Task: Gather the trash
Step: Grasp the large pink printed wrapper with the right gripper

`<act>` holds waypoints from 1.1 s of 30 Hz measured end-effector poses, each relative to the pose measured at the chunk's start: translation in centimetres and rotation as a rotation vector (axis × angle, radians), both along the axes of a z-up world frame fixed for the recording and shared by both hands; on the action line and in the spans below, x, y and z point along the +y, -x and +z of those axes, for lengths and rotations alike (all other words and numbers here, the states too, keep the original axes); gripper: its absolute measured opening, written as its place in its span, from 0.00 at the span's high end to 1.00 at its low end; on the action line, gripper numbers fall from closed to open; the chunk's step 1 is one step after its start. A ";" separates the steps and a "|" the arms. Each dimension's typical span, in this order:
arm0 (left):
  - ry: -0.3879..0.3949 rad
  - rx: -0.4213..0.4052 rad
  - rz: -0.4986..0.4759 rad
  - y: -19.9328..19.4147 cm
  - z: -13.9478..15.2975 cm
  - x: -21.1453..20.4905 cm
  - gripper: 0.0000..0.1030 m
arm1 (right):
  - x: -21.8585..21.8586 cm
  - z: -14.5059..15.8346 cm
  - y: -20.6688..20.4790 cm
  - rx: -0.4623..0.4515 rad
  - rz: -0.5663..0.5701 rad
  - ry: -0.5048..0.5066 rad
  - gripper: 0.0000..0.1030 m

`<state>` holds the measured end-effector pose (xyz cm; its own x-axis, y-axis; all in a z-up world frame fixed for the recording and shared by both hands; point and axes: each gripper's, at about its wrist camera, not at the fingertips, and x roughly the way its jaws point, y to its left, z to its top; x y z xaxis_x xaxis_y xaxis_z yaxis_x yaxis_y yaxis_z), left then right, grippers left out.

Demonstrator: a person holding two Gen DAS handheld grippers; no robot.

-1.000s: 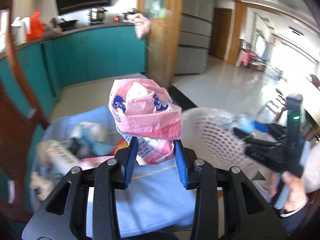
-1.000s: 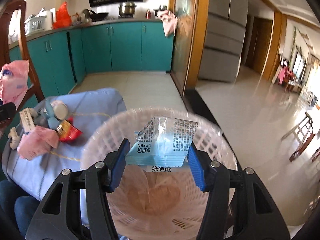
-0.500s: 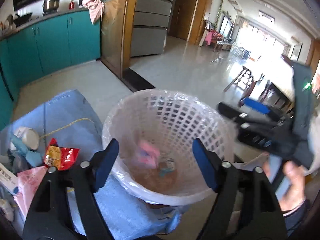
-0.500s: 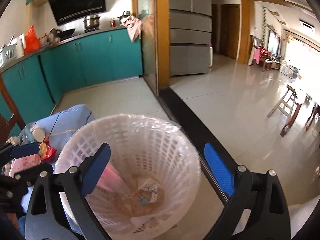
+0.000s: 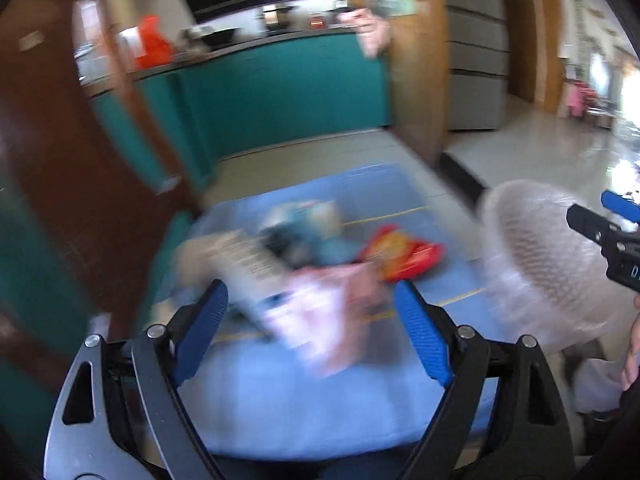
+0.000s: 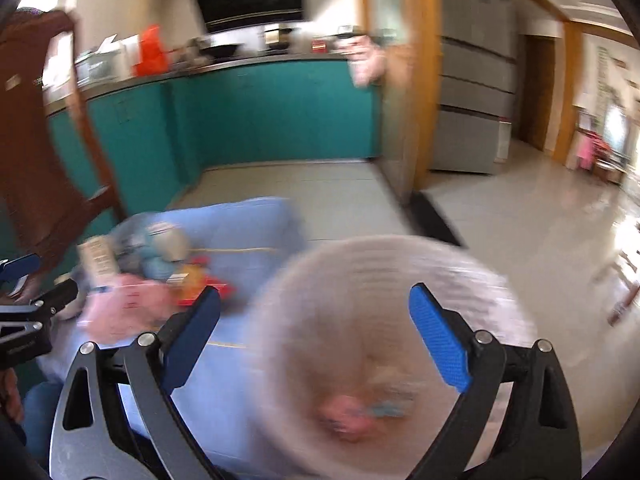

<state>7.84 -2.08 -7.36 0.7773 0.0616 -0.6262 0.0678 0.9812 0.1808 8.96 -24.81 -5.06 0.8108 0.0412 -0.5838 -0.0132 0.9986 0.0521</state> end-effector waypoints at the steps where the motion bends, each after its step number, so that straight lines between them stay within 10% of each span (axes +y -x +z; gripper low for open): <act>1: -0.001 0.011 0.031 0.5 0.0 1.7 0.17 | 2.3 -0.4 -0.8 0.009 0.048 -0.016 0.10; 12: 0.020 0.094 0.112 4.6 -1.7 8.7 0.17 | 18.8 -5.6 -7.3 0.211 0.261 -0.060 0.12; 15: 0.032 0.108 0.108 4.3 -2.1 9.2 0.18 | 19.4 -6.7 -7.0 0.255 0.294 -0.052 0.59; 18: 0.079 0.141 0.100 3.7 -2.6 9.8 0.28 | 18.7 -7.1 -5.6 0.274 0.316 -0.050 0.75; 33: 0.085 0.330 0.163 -6.5 -7.7 9.0 0.38 | 12.7 -5.8 -0.6 0.240 0.312 -0.009 0.69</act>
<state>14.34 6.94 -15.06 0.5170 0.1047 -0.8495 -0.0496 0.9945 0.0924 9.53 -12.15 -10.89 0.5990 0.2697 -0.7539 -0.3022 0.9481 0.0991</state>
